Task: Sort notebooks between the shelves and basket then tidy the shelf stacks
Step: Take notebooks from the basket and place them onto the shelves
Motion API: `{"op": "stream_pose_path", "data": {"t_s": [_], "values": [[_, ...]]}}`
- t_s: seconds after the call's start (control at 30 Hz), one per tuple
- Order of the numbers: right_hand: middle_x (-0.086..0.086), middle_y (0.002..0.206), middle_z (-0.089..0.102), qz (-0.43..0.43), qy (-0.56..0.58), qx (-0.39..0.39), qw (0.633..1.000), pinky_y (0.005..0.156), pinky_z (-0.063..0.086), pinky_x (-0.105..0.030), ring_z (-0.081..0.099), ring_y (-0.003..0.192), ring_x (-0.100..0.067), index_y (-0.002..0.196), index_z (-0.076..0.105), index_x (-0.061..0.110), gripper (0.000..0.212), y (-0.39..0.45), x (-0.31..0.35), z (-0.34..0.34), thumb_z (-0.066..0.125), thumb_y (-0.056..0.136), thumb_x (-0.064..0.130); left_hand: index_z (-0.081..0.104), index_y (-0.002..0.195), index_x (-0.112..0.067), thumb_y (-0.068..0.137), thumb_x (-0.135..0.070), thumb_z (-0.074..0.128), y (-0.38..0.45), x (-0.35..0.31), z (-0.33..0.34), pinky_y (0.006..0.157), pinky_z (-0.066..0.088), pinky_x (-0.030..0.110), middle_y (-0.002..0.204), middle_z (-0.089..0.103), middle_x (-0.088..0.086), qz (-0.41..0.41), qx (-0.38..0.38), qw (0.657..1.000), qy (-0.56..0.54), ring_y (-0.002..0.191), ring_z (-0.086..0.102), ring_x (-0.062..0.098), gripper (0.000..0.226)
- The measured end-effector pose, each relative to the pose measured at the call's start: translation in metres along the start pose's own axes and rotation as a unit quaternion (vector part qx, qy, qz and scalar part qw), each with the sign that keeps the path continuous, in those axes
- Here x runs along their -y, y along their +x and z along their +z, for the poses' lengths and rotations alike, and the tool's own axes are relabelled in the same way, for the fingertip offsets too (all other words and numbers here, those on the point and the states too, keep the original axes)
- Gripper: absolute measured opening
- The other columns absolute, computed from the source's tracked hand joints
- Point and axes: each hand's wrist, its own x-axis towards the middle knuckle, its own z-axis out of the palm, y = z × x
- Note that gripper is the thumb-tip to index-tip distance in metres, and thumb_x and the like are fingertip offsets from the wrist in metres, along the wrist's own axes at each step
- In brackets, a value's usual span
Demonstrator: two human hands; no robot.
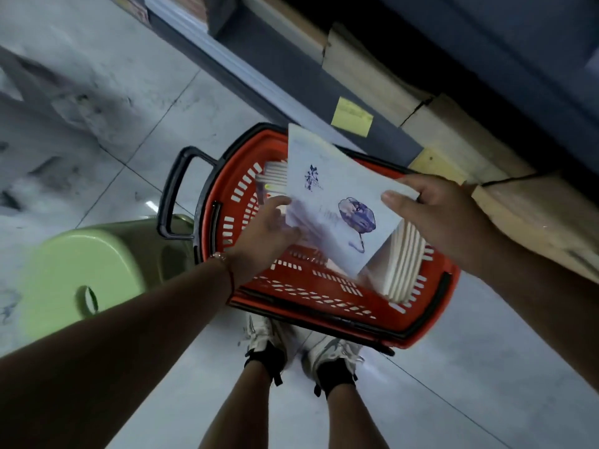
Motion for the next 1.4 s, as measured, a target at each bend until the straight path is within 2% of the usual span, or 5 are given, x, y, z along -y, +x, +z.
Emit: {"op": "stream_pose_path", "data": {"t_s": [0.2, 0.33, 0.6, 0.97, 1.4], "values": [[0.006, 0.096, 0.077, 0.013, 0.108, 0.015, 0.994, 0.069, 0.055, -0.018, 0.073, 0.084, -0.010, 0.102, 0.068, 0.021, 0.015, -0.061, 0.130, -0.093, 0.062, 0.092, 0.030, 0.042, 0.142, -0.023, 0.090, -0.019, 0.074, -0.055, -0.153, -0.024, 0.100, 0.050, 0.036, 0.137, 0.059, -0.006, 0.114, 0.020, 0.990, 0.079, 0.123, 0.059, 0.012, 0.061], [-0.002, 0.111, 0.075, -0.020, 0.157, 0.006, 0.987, 0.091, 0.055, -0.029, 0.070, 0.102, -0.019, 0.108, 0.070, 0.020, 0.030, -0.126, 0.213, -0.144, 0.063, 0.083, 0.036, 0.063, 0.117, -0.021, 0.087, -0.027, 0.076, -0.119, -0.255, -0.040, 0.098, 0.053, 0.043, 0.114, 0.073, -0.006, 0.105, 0.027, 0.992, 0.065, 0.108, 0.068, 0.014, 0.033], [-0.006, 0.115, 0.073, -0.035, 0.340, -0.139, 0.930, 0.085, 0.056, -0.033, 0.070, 0.103, -0.020, 0.121, 0.066, 0.010, 0.041, -0.269, 0.309, -0.199, 0.062, 0.085, 0.030, 0.067, 0.119, -0.002, 0.096, -0.015, 0.060, -0.287, -0.391, -0.021, 0.088, 0.059, 0.039, 0.114, 0.073, 0.013, 0.118, 0.179, 0.975, 0.059, 0.104, 0.070, 0.032, 0.027], [-0.013, 0.118, 0.070, -0.102, 0.505, -0.179, 0.838, 0.093, 0.054, -0.040, 0.068, 0.108, -0.027, 0.111, 0.069, 0.008, 0.028, -0.419, 0.316, -0.222, 0.053, 0.094, 0.024, 0.064, 0.127, -0.011, 0.087, -0.030, 0.068, -0.400, -0.460, 0.067, 0.102, 0.048, 0.059, 0.123, 0.070, 0.010, 0.183, 0.176, 0.967, 0.008, 0.113, 0.067, 0.034, 0.044], [-0.011, 0.107, 0.074, -0.115, 0.450, -0.230, 0.855, 0.090, 0.053, -0.042, 0.071, 0.097, -0.028, 0.094, 0.079, 0.016, 0.017, -0.602, 0.224, -0.272, 0.073, 0.078, 0.016, 0.064, 0.121, -0.013, 0.097, -0.016, 0.056, -0.496, -0.472, 0.251, 0.070, 0.060, 0.032, 0.115, 0.074, 0.007, 0.259, 0.200, 0.945, 0.009, 0.099, 0.073, 0.025, 0.025]]}}
